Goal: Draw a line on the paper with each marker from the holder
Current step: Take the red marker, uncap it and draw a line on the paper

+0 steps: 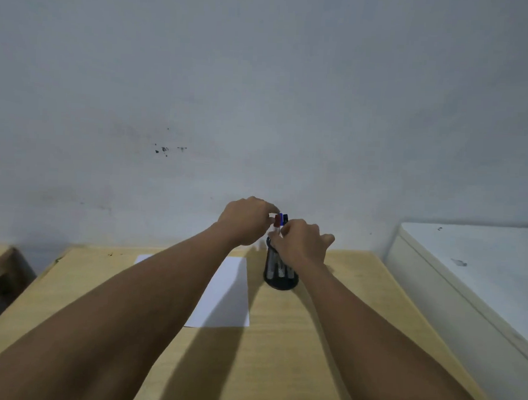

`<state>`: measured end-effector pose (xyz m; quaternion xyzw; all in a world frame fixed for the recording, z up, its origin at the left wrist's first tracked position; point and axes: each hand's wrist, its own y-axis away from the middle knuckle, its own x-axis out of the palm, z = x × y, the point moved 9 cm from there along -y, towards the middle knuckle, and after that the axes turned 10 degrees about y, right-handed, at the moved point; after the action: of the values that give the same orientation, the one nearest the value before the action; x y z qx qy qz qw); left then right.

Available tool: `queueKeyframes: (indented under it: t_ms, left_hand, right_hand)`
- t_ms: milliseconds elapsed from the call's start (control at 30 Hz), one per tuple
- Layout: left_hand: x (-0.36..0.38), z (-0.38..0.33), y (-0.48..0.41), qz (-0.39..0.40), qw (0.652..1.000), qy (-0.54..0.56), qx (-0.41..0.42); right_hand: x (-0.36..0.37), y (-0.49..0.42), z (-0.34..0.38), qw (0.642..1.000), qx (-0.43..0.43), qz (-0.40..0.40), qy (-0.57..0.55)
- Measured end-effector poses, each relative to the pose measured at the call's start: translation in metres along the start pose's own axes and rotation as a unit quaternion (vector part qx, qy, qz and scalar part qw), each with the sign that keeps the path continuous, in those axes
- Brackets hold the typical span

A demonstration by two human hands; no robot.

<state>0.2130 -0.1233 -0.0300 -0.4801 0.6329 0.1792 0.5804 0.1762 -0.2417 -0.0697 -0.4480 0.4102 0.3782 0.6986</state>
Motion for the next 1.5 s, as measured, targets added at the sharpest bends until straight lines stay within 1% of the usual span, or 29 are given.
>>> queueKeyframes:
  t_ms: [133,300,367,500,600,733,800,867,933,1000,1100,1167,1200,1233,1333,1500]
  left_hand:
    - [0.007,0.002,-0.007,-0.002,1.0,0.029,-0.005]
    - [0.002,0.008,-0.008,-0.009,0.99,0.136,-0.037]
    - [-0.002,0.009,-0.009,-0.012,0.985,0.162,-0.052]
    - [-0.012,0.005,-0.008,-0.033,0.977,0.202,-0.059]
    - [-0.022,-0.001,-0.006,-0.039,0.97,0.233,-0.049]
    - [-0.055,-0.005,0.001,-0.068,0.96,0.266,-0.045]
    - [-0.078,-0.005,0.009,-0.086,0.958,0.27,-0.044]
    - [-0.101,-0.004,0.019,-0.098,0.956,0.272,-0.042]
    - [-0.12,-0.006,0.031,-0.093,0.963,0.252,-0.024]
    - [-0.134,-0.011,0.044,-0.062,0.979,0.194,0.004]
    - [-0.145,-0.017,0.067,-0.013,0.999,0.041,0.017]
    - [-0.155,-0.019,0.081,-0.014,0.998,-0.051,0.02]
    - [-0.16,-0.021,0.088,-0.021,0.997,-0.074,0.021]
    - [-0.165,-0.021,0.093,-0.026,0.996,-0.082,0.018]
    - [-0.177,-0.016,0.108,-0.035,0.998,-0.06,0.001]
    - [-0.185,-0.009,0.123,-0.023,0.999,-0.038,-0.021]
  right_hand:
    - [0.006,-0.003,-0.001,1.0,0.025,-0.002,0.008]
    - [0.008,-0.002,0.004,0.999,0.034,0.004,0.003]
    - [0.006,0.0,0.007,0.999,0.037,0.006,0.0]
    - [-0.005,0.007,0.009,0.999,0.036,-0.022,-0.018]
    - [-0.02,0.012,0.011,0.998,0.021,-0.049,-0.038]
    - [-0.049,0.019,0.017,0.99,-0.004,-0.077,-0.12]
    - [-0.059,0.022,0.023,0.985,-0.027,-0.075,-0.15]
    - [-0.07,0.027,0.03,0.985,-0.051,-0.073,-0.151]
    - [-0.085,0.035,0.038,0.984,-0.077,-0.073,-0.143]
    - [-0.101,0.044,0.046,0.983,-0.108,-0.069,-0.134]
    - [-0.119,0.058,0.06,0.979,-0.152,-0.067,-0.121]
    - [-0.127,0.067,0.072,0.975,-0.18,-0.073,-0.105]
    - [-0.131,0.071,0.077,0.974,-0.189,-0.08,-0.095]
    - [-0.133,0.074,0.081,0.973,-0.196,-0.088,-0.082]
    - [-0.144,0.084,0.095,0.968,-0.215,-0.121,-0.04]
    - [-0.161,0.097,0.113,0.959,-0.23,-0.163,-0.01]
